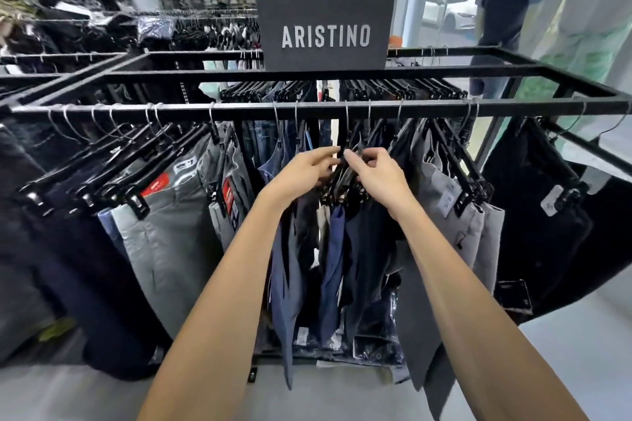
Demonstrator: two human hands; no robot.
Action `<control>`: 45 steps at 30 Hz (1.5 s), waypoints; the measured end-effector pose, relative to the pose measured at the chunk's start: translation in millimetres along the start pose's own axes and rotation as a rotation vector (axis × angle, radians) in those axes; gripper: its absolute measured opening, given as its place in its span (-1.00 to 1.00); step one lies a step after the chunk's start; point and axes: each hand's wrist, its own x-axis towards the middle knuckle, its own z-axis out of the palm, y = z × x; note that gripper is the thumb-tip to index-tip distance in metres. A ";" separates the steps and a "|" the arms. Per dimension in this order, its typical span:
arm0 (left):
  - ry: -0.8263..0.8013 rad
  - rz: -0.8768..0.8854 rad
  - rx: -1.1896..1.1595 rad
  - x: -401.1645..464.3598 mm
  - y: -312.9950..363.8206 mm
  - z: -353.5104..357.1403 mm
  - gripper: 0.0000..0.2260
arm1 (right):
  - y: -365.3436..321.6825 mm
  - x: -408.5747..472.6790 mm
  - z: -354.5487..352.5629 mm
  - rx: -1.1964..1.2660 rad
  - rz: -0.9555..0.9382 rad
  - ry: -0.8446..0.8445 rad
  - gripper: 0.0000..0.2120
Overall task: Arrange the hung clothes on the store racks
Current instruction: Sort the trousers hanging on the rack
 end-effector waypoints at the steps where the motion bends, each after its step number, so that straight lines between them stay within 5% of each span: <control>1: -0.001 0.005 -0.013 -3.6 0.7 -8.2 -0.60 | -0.9 0.1 2.4 -0.047 -0.002 -0.027 -0.32; 5: 0.185 0.063 0.068 -16.2 -4.7 -28.3 -0.56 | -7.6 -3.8 12.6 -0.125 0.040 -0.096 -0.18; 8: 0.389 0.060 0.137 -18.8 -14.0 -44.2 -0.65 | -16.9 -4.3 20.7 -0.100 0.098 -0.102 -0.29; 13: 0.505 0.039 0.317 -30.4 -25.1 -54.9 -0.65 | -42.6 -14.2 41.3 -0.296 0.071 0.003 -0.56; 16: 0.559 0.048 0.455 -37.1 -34.3 -60.0 -0.61 | -48.9 -23.2 59.4 -0.414 -0.096 0.130 -0.57; 21: 0.626 0.104 0.450 -50.1 -49.5 -86.2 -0.56 | -54.4 -26.8 97.8 -0.359 -0.490 0.138 -0.86; 24: 0.735 0.061 0.434 -61.7 -56.2 -111.6 -0.58 | -63.3 -24.0 127.7 -0.310 -0.587 0.036 -0.76; 29: 0.816 -0.390 0.756 -86.0 -80.8 -150.3 -0.68 | -79.7 -28.0 167.6 -0.397 -0.518 -0.045 -0.42; 34: 0.769 -0.338 0.844 -95.7 -91.0 -167.0 -0.65 | -99.4 -41.7 196.9 -0.515 -0.491 0.010 -0.49; 40: 0.589 -0.268 0.552 -103.5 -93.5 -193.2 -0.71 | -125.0 -50.1 241.7 -0.128 -0.647 -0.130 -0.70; 45: 0.682 -0.072 0.107 -118.6 -113.9 -218.9 -0.65 | -137.6 -52.6 266.9 -0.205 -0.677 -0.237 -0.66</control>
